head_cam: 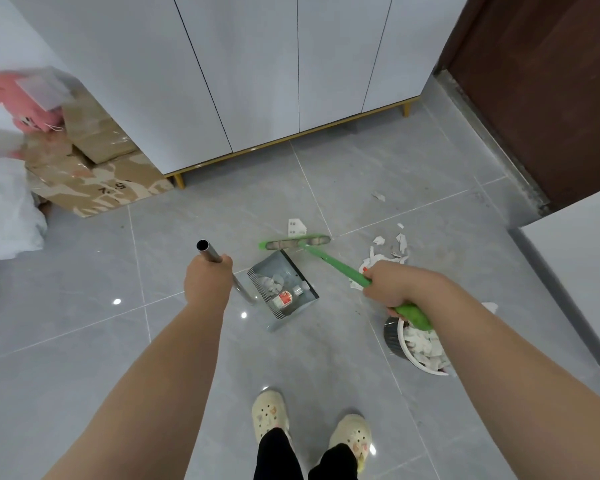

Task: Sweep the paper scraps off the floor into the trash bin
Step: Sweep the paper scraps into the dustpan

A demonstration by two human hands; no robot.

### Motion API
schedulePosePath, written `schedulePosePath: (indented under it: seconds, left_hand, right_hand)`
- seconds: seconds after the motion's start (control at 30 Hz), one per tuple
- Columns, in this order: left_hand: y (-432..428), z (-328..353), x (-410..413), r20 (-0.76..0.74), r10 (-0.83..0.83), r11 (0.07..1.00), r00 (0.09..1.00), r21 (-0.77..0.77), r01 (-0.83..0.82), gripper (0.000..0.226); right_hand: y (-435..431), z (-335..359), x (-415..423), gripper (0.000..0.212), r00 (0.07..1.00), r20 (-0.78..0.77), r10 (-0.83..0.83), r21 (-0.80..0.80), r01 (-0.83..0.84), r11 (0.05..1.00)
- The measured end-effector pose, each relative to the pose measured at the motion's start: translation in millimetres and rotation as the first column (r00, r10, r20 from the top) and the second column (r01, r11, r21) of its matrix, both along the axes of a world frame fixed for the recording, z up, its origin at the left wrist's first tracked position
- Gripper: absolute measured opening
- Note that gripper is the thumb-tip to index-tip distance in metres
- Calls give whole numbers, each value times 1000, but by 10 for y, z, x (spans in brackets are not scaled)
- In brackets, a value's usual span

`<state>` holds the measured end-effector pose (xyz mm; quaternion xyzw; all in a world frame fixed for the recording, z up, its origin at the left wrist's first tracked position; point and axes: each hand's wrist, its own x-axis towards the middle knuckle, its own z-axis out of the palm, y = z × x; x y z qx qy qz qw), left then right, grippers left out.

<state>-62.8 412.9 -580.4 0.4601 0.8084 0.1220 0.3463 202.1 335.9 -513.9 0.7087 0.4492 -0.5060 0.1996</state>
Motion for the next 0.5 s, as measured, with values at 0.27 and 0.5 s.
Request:
schedulePosePath:
  seconds: [0.27, 0.5]
  left_hand:
    - [33, -23, -7, 9, 21, 1000, 1000, 11, -21, 30]
    - [73, 21, -68, 19, 49, 999, 999, -15, -49, 24]
  right_hand:
    - [-55, -486, -261, 20, 999, 22, 27, 0, -27, 1000]
    - [-226, -179, -32, 22, 652, -300, -696, -309, 624, 718]
